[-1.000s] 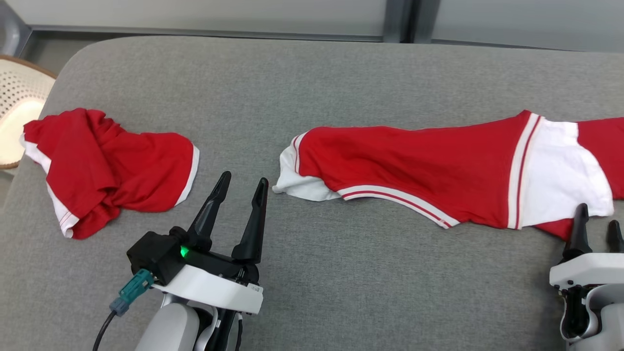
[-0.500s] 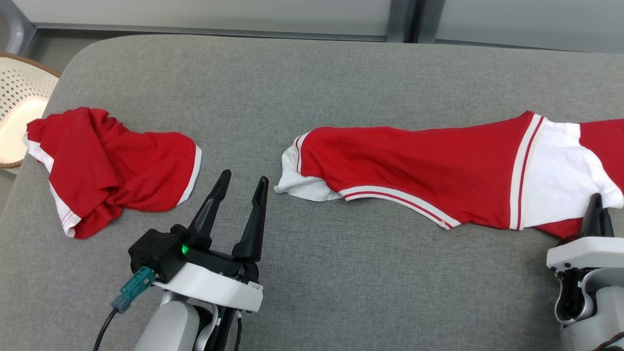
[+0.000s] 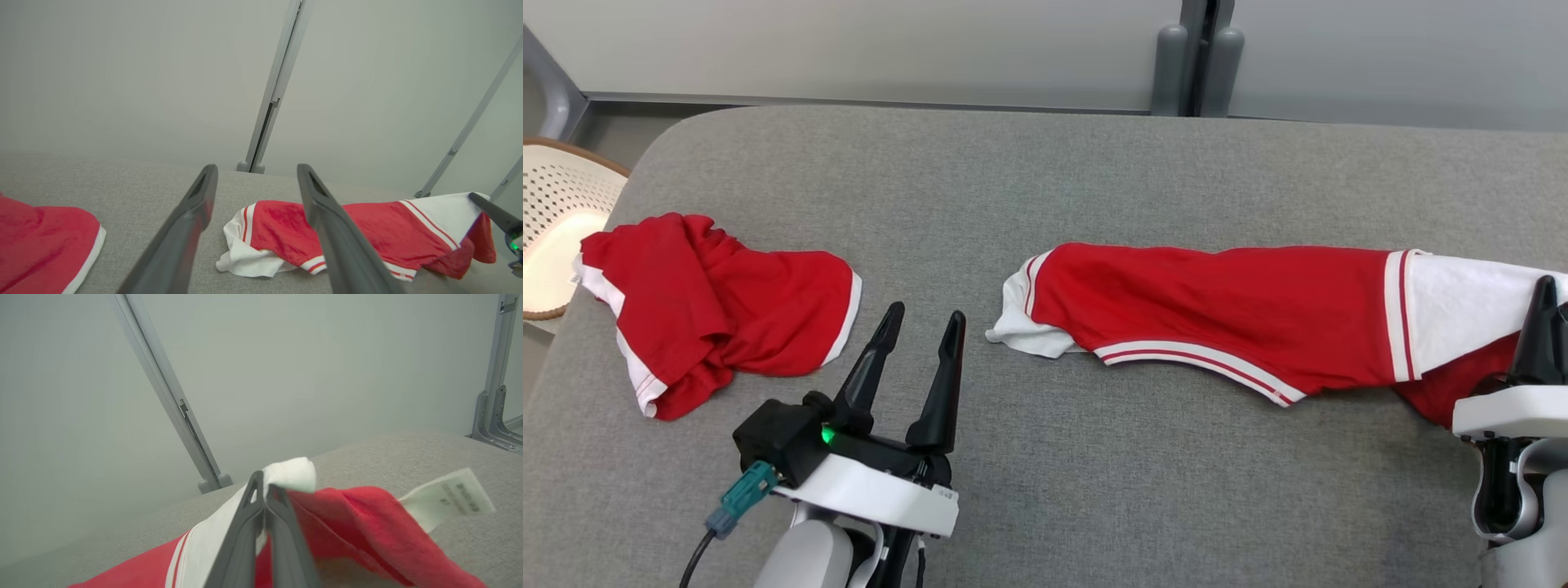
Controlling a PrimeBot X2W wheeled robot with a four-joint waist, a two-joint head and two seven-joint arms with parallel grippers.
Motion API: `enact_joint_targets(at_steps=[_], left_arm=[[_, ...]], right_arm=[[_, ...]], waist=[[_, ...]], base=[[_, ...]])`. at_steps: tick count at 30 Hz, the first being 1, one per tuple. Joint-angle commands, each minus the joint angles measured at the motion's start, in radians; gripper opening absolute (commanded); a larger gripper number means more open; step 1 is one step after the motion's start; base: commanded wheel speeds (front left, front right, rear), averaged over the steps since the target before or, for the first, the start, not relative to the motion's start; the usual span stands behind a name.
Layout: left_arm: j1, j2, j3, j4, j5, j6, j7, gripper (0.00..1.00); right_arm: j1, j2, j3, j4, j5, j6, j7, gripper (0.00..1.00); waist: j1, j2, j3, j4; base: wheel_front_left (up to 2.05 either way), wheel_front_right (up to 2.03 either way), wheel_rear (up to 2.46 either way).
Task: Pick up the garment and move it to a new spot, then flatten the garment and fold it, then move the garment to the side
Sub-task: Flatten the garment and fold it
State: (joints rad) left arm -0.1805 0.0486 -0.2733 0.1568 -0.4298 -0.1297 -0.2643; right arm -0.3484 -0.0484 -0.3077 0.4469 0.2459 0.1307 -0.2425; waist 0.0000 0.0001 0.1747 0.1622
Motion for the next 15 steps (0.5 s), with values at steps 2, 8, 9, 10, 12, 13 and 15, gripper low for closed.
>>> enact_joint_targets(at_steps=[2,8,9,10,12,13,15], left_arm=[[0.009,0.004,0.004,-0.001,-0.010,-0.001,0.000,1.00],[0.007,0.003,0.001,-0.006,-0.019,-0.001,0.000,1.00],[0.003,0.003,0.000,-0.007,-0.020,-0.001,0.000,1.00],[-0.001,0.004,-0.002,-0.007,-0.022,-0.001,0.000,1.00],[-0.012,0.004,-0.007,-0.010,-0.025,-0.001,0.000,1.00],[-0.017,0.003,-0.010,-0.011,-0.027,-0.001,0.000,1.00],[-0.022,0.003,-0.013,-0.012,-0.032,-0.001,0.000,1.00]], right_arm=[[0.014,-0.004,0.009,-0.042,-0.014,0.000,0.035,0.00],[-0.009,-0.004,0.039,-0.149,-0.033,0.000,0.097,0.00],[-0.020,-0.003,0.046,-0.166,-0.044,0.000,0.111,0.00],[-0.033,-0.003,0.053,-0.179,-0.060,0.000,0.124,0.00],[-0.065,-0.004,0.066,-0.200,-0.096,0.000,0.156,0.00],[-0.085,-0.004,0.071,-0.207,-0.123,0.000,0.174,0.00],[-0.110,-0.003,0.076,-0.212,-0.148,0.000,0.192,0.00]], waist=[[0.0000,-0.0001,-0.010,0.013],[0.0000,-0.0001,0.006,0.035],[0.0000,-0.0001,0.012,0.040],[0.0000,-0.0001,0.019,0.045],[0.0000,-0.0001,0.035,0.059],[0.0000,-0.0001,0.045,0.067],[0.0000,-0.0001,0.056,0.076]], base=[[0.00,0.00,0.00],[0.00,0.00,0.00],[0.00,0.00,0.00],[0.00,0.00,0.00],[0.00,0.00,0.00],[0.00,0.00,0.00],[0.00,0.00,0.00]])
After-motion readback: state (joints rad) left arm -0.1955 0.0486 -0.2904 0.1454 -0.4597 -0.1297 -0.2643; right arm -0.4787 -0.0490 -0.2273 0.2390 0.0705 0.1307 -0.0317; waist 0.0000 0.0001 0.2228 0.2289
